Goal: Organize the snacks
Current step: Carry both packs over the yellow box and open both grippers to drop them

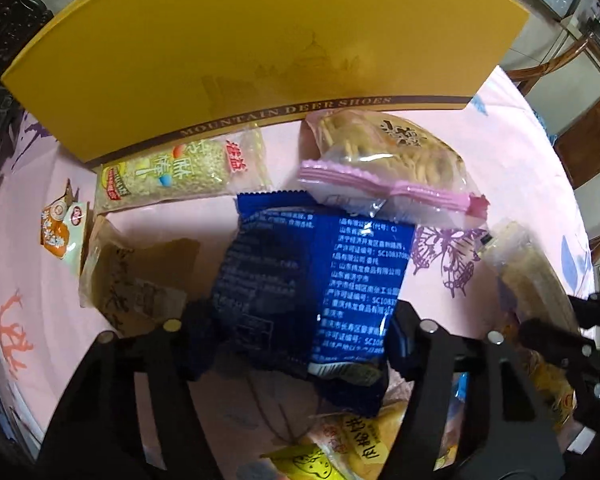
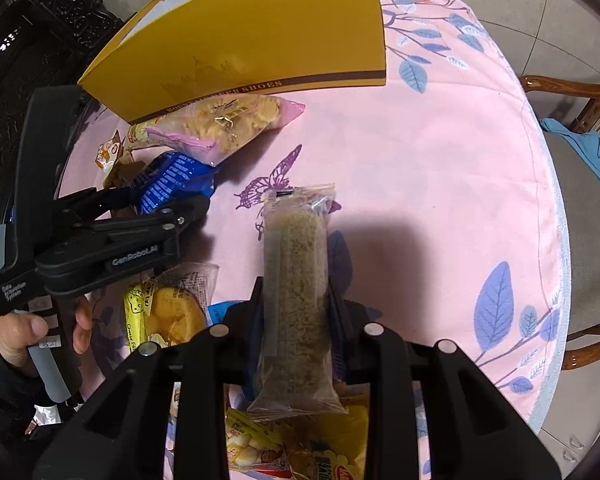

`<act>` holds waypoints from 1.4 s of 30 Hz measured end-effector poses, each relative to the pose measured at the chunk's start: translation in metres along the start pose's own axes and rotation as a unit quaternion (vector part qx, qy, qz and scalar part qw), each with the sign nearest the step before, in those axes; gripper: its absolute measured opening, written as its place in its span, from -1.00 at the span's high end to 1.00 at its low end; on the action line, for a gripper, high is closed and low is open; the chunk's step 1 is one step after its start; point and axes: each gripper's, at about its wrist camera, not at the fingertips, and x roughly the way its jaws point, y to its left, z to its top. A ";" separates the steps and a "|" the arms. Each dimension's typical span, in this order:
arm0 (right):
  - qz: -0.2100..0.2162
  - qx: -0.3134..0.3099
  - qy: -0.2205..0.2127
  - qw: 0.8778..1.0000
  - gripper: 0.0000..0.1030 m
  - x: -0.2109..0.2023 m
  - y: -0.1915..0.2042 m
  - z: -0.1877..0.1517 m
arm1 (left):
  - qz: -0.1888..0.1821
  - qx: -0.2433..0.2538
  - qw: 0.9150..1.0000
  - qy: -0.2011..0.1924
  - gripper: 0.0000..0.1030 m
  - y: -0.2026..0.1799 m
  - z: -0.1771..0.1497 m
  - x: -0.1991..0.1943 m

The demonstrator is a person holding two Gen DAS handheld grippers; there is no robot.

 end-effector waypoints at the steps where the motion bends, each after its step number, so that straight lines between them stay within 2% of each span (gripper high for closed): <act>1: 0.000 -0.002 -0.001 1.000 0.43 0.000 0.002 0.001 | -0.001 -0.003 1.000 -0.002 -0.22 0.001 -0.004 -0.004; 5: 0.002 -0.009 -0.008 1.000 0.43 -0.005 0.006 0.003 | -0.016 -0.022 1.000 -0.009 -0.18 0.004 -0.024 -0.025; 10: 0.011 -0.015 -0.018 1.000 0.43 -0.013 0.015 0.007 | -0.040 -0.069 0.997 -0.013 -0.18 0.015 -0.053 -0.062; 14: 0.022 -0.037 -0.035 0.998 0.43 -0.025 0.034 0.019 | -0.043 -0.094 0.994 -0.026 -0.18 0.027 -0.051 -0.090; 18: 0.030 -0.063 -0.060 0.996 0.43 -0.041 0.060 0.040 | -0.034 -0.111 0.991 -0.061 -0.18 0.035 -0.032 -0.128; 25: 0.033 -0.092 -0.122 0.988 0.43 -0.080 0.087 0.101 | -0.011 -0.119 0.986 -0.118 -0.18 0.054 0.039 -0.167; 29: 0.023 -0.093 -0.147 0.984 0.43 -0.093 0.094 0.142 | -0.009 -0.126 0.983 -0.135 -0.18 0.072 0.085 -0.169; 34: 0.012 -0.089 -0.163 0.983 0.43 -0.097 0.092 0.182 | -0.011 -0.125 0.982 -0.139 -0.18 0.080 0.126 -0.166; 42: 0.007 -0.089 -0.175 0.981 0.43 -0.102 0.092 0.205 | -0.006 -0.109 0.983 -0.145 -0.18 0.079 0.150 -0.165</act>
